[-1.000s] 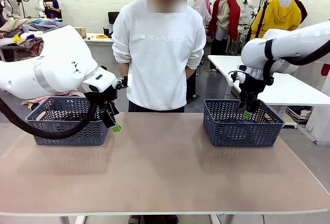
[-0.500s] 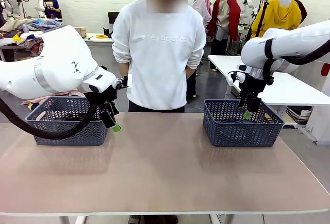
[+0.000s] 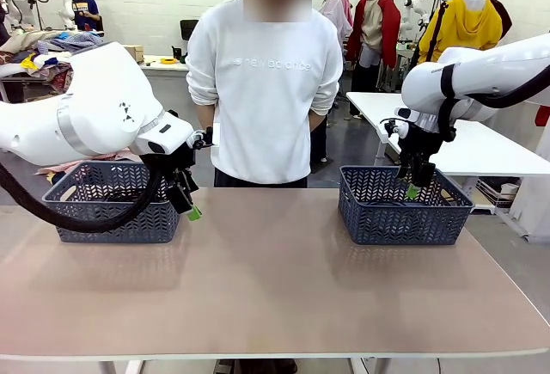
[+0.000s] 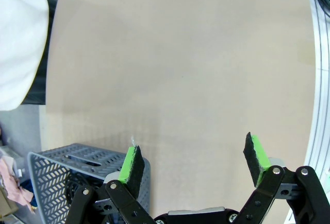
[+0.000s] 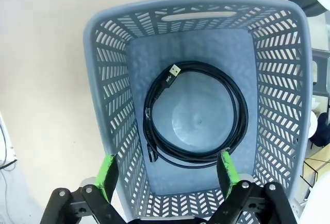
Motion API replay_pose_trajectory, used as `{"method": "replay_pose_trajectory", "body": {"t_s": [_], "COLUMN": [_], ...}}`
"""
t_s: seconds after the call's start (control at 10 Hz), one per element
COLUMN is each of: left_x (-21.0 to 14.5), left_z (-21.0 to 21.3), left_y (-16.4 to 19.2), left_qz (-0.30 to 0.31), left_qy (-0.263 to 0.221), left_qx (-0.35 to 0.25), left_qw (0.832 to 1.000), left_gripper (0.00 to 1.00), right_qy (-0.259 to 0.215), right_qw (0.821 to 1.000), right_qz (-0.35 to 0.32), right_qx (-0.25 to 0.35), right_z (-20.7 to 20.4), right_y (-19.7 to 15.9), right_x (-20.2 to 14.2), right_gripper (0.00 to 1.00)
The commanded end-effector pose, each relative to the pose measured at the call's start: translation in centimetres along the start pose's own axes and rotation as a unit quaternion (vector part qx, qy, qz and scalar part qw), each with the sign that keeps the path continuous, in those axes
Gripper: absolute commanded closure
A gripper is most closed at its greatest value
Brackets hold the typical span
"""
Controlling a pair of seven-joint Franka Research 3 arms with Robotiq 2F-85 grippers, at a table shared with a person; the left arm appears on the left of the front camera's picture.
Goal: Organize the cables according to human instructions.
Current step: Pick up a bundle of cables and place it in the basket indicated by the human.
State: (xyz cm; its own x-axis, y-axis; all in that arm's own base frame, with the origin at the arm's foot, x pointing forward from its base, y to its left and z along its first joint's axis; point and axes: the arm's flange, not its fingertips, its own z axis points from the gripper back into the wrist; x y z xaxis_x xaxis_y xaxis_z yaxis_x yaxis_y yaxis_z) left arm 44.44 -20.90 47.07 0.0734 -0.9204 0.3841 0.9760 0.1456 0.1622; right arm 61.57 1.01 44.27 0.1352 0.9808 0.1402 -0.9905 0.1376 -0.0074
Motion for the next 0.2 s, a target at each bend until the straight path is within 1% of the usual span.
{"method": "replay_pose_trajectory", "body": {"t_s": [0.0, 0.1], "left_x": [-0.19, -0.19], "left_z": [0.09, 0.09], "left_y": [-0.01, -0.01], "left_qz": [-0.002, -0.002], "left_qy": [0.003, 0.003], "left_qx": [0.002, 0.002], "left_qw": [1.000, 1.000], "left_gripper": [0.00, 0.00], "right_qy": [0.000, 0.000], "right_qw": [1.000, 1.000], "right_qz": [0.004, 0.004], "right_qx": [-0.001, -0.001], "right_z": [0.10, 0.10], "right_y": [0.08, 0.08], "right_x": [0.01, 0.01], "right_gripper": [0.00, 0.00]}}
